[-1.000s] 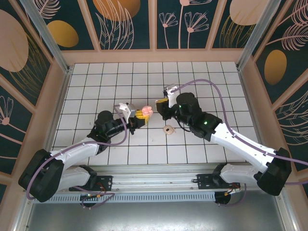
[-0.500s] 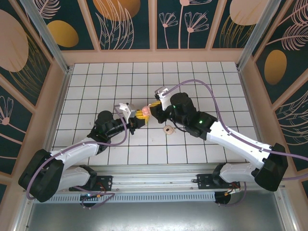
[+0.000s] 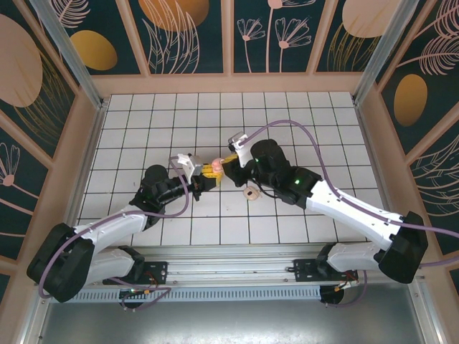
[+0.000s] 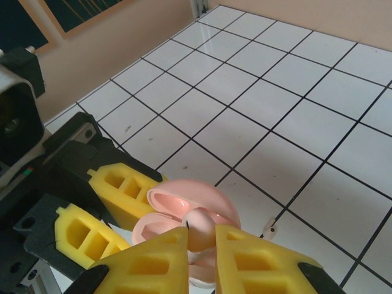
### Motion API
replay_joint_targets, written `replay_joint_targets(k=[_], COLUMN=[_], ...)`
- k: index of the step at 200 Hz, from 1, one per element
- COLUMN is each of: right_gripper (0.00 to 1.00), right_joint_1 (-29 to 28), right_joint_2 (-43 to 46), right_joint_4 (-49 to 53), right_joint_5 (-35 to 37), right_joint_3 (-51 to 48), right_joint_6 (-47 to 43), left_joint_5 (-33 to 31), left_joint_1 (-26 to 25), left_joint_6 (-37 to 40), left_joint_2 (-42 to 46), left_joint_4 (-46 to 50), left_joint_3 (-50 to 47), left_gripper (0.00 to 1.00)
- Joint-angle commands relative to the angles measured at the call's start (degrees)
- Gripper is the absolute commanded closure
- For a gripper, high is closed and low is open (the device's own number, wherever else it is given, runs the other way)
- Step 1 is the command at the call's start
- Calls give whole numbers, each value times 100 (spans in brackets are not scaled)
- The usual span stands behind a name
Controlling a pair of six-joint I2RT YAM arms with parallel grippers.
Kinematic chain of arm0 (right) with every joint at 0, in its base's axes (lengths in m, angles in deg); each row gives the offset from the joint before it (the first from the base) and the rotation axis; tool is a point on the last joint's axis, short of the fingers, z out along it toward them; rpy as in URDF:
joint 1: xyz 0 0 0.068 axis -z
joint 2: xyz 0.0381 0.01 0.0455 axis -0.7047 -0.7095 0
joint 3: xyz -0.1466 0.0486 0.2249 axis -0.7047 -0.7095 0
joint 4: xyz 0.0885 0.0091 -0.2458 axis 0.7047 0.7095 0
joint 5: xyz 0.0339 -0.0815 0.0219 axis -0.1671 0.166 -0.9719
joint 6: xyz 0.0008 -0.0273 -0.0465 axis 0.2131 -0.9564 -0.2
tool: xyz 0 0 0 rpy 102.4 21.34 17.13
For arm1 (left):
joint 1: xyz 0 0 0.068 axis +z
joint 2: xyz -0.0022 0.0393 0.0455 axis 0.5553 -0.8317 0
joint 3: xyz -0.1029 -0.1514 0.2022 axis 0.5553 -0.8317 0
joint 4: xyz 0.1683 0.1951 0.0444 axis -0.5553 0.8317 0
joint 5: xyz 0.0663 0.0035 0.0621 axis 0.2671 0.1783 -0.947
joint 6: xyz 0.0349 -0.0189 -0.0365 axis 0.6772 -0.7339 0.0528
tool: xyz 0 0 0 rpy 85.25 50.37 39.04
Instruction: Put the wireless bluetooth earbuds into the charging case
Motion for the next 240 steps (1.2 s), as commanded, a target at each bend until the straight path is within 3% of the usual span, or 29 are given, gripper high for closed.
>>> replay_joint_targets(k=[1,124,240], right_gripper=[84,84,81], right_joint_1=[-86,-139,-137], right_joint_2=[-44,-47,-149], right_joint_4=[126,313,514], right_joint_5=[11,-359,-273], right_joint_3=[208,175,271], right_joint_6=[-146,-235,-140], left_joint_5=[117,107,38], left_joint_1=[18,19,17], left_joint_6=[94,137,252], left_joint_2=[124,202,262], left_joint_4=[-107,-80,34], left_joint_3=[93,100,120], left_gripper=[100,100,100])
